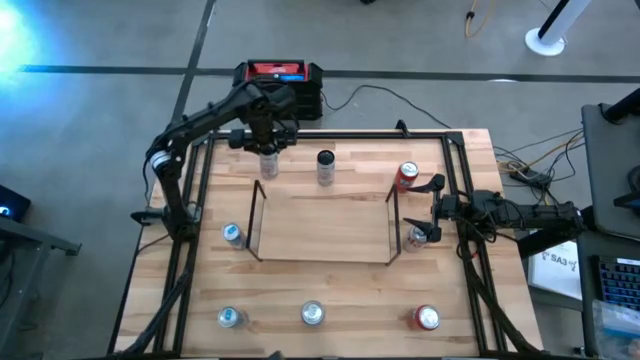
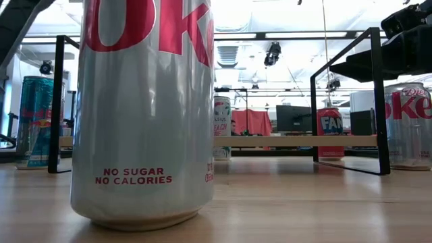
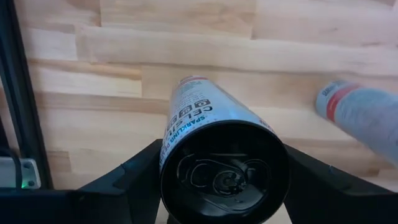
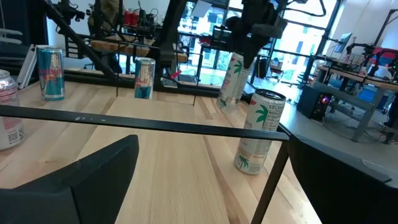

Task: Place canned beverage on shelf
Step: Put the left white-pink soda can on the shelf

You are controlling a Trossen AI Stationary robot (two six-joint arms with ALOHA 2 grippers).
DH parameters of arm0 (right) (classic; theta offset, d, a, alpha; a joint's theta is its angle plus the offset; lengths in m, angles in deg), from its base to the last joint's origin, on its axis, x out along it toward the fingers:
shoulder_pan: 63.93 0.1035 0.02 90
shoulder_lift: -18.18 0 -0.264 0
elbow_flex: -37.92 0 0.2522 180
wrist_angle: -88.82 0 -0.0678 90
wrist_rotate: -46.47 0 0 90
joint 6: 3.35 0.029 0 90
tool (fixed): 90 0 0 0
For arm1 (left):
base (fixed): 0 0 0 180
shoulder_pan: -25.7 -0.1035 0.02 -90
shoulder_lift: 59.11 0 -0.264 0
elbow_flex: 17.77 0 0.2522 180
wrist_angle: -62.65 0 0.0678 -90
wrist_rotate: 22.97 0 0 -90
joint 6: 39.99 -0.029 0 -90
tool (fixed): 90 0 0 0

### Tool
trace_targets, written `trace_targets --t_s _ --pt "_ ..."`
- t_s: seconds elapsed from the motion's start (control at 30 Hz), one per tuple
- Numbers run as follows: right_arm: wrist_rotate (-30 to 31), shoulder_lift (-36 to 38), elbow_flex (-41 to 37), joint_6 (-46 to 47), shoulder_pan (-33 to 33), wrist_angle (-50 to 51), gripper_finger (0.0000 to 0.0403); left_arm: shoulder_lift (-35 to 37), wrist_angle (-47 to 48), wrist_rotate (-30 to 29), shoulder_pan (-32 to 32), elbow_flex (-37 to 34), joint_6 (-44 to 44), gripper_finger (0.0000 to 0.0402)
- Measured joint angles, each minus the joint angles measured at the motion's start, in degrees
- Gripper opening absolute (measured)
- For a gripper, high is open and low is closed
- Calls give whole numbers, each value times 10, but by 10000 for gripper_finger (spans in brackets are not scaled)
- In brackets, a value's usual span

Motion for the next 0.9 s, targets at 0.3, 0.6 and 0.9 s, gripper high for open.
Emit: trace_targets --t_s 0.3,0.6,0.9 --pt "0 0 0 0 0 0 398 27 -4 -25 61 -11 15 243" --pt "0 0 0 0 0 0 398 31 -6 -25 130 -16 33 243" --pt "0 0 0 0 0 0 398 48 -11 -25 191 -40 96 243"
